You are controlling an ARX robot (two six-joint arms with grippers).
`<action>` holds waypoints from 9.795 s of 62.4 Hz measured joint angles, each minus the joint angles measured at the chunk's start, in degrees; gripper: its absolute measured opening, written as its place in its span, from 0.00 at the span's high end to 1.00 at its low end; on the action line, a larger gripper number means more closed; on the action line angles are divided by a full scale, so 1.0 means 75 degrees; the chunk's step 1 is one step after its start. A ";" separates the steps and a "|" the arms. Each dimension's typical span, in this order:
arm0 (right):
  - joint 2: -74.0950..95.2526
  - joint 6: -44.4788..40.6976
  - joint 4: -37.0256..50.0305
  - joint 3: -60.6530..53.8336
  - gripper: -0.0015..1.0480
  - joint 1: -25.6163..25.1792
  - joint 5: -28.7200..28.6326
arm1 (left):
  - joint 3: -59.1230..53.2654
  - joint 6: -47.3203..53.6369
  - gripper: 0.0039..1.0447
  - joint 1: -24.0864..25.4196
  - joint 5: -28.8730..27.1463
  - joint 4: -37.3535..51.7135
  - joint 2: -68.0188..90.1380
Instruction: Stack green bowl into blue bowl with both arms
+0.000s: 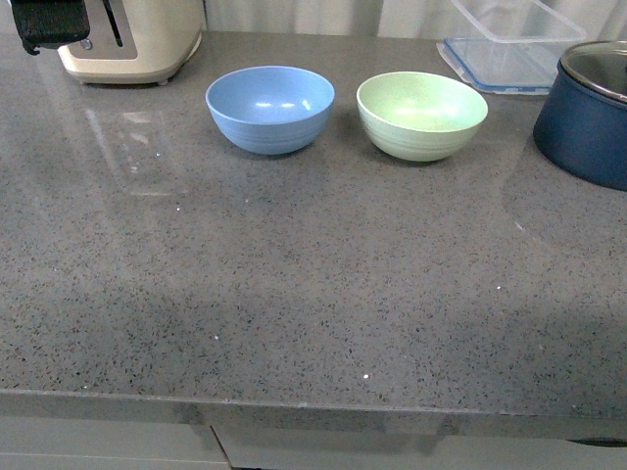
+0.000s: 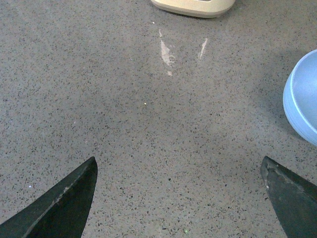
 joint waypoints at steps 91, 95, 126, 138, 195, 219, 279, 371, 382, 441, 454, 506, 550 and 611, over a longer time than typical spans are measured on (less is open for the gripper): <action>0.0000 0.0000 0.0000 -0.0003 0.10 0.0000 0.0000 | -0.7268 0.2588 0.97 0.1725 0.3786 0.5802 -0.6799; 0.0000 0.0000 0.0000 -0.0003 0.10 0.0000 0.0000 | -0.7271 0.2588 0.97 0.1725 0.3783 0.5531 -0.7087; 0.0000 0.0000 0.0000 -0.0003 0.10 0.0000 0.0000 | -0.7274 0.2588 0.97 0.1728 0.3786 0.3812 -0.8877; 0.0000 0.0000 0.0000 -0.0003 0.10 0.0000 0.0000 | -0.7274 0.2588 0.97 0.1728 0.3783 0.3351 -0.9349; 0.3978 0.0688 -0.4511 0.2524 0.10 0.0562 0.1285 | -0.7271 0.2591 0.37 0.1728 0.3800 0.1486 -1.1159; 0.9637 0.0667 -0.3716 0.6213 0.10 0.0921 0.0833 | -0.7271 0.2602 0.06 0.1728 0.3791 0.1486 -1.1156; 1.5320 0.0213 -0.4127 1.2330 0.10 0.1961 0.0399 | -0.7271 0.2605 0.06 0.1728 0.3789 0.1486 -1.1156; 1.6547 0.0207 -0.3774 1.2546 0.10 0.1510 -0.0003 | -0.7271 0.2605 0.06 0.1728 0.3789 0.1486 -1.1156; 1.6547 0.0286 -0.3724 1.2342 0.10 0.1623 -0.0149 | -0.7271 0.2605 0.06 0.1728 0.3789 0.1486 -1.1156; 1.5102 0.0624 -0.3299 1.0789 0.99 0.1454 -0.0271 | -0.7271 0.2605 0.06 0.1728 0.3789 0.1486 -1.1156; 1.5148 0.0589 -0.3949 1.1992 0.99 0.1518 -0.0638 | -0.7271 0.2605 0.06 0.1728 0.3789 0.1486 -1.1156; 1.7299 0.0446 -0.5199 1.5950 0.99 0.3209 -0.0868 | -0.7271 0.2605 0.06 0.1728 0.3789 0.1486 -1.1156; 1.7946 0.0545 -0.5077 1.6087 0.99 0.3171 -0.0866 | -0.7271 0.2605 0.06 0.1728 0.3789 0.1486 -1.1156; 1.5402 0.0918 -0.4202 1.3035 0.10 0.2081 -0.0903 | -0.7271 0.2605 0.06 0.1728 0.3789 0.1486 -1.1156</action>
